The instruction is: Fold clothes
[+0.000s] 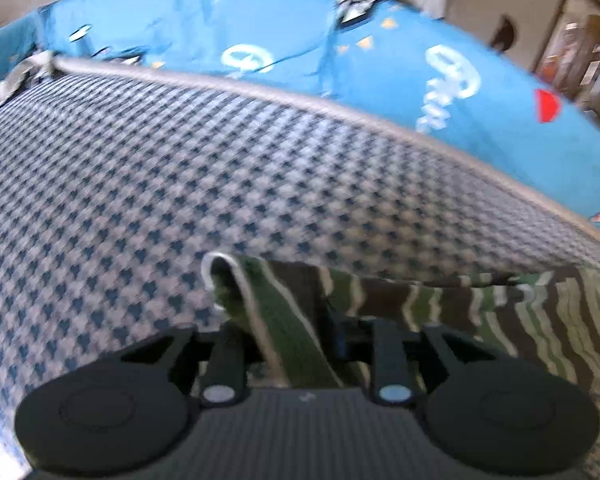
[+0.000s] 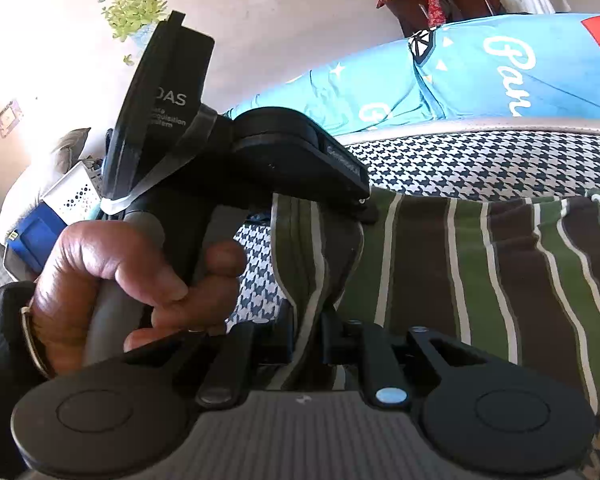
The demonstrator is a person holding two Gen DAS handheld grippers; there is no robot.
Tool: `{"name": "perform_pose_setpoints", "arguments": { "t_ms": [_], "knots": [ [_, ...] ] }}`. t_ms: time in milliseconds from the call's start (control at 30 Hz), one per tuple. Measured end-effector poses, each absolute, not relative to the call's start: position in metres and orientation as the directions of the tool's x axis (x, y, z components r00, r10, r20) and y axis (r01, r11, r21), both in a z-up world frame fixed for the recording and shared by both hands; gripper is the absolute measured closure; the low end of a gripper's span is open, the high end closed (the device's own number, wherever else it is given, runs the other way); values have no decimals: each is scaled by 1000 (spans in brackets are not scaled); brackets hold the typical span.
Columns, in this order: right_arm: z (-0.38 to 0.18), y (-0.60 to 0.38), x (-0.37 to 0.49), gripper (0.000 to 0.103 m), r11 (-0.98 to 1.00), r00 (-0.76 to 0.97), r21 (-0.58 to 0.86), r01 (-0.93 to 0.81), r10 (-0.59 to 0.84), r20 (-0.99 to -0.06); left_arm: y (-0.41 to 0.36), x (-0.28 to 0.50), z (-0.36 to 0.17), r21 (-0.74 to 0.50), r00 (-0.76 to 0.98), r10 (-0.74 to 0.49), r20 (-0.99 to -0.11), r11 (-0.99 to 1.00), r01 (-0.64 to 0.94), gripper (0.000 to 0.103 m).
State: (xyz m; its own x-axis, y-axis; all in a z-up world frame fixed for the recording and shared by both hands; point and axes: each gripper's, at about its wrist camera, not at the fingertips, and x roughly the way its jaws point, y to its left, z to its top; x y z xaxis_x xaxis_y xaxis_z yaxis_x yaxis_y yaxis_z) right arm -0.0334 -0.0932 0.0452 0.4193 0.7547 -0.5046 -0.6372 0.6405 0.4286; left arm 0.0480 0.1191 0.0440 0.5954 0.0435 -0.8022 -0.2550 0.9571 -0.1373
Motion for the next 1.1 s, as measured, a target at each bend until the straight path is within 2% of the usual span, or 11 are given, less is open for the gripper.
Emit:
{"name": "perform_pose_setpoints", "arguments": {
  "t_ms": [67,133,267,433,533,867,1100],
  "knots": [
    [44,-95,-33,81,645,420,431,-631,752,-509,123,47,41,-71,572,130,-810,946,-315,57],
    [42,-97,-32,76,649,421,433,-626,749,-513,128,45,43,-17,559,216,-800,924,-381,48],
    [40,-100,-30,69,656,422,438,-614,742,-520,141,37,53,-80,591,202,-781,906,-415,39],
    [39,-115,-30,66,699,467,432,-571,708,-529,132,31,52,-132,611,123,-782,926,-355,36],
    [39,-125,-30,65,748,524,394,-534,659,-540,121,36,46,-147,608,86,-789,935,-323,28],
    [40,-147,-17,65,899,712,138,-417,417,-565,79,38,27,-115,583,36,-812,969,-219,24],
    [25,-146,1,65,926,712,84,-367,338,-616,60,37,20,-106,573,0,-819,983,-151,22]
  ]
}}
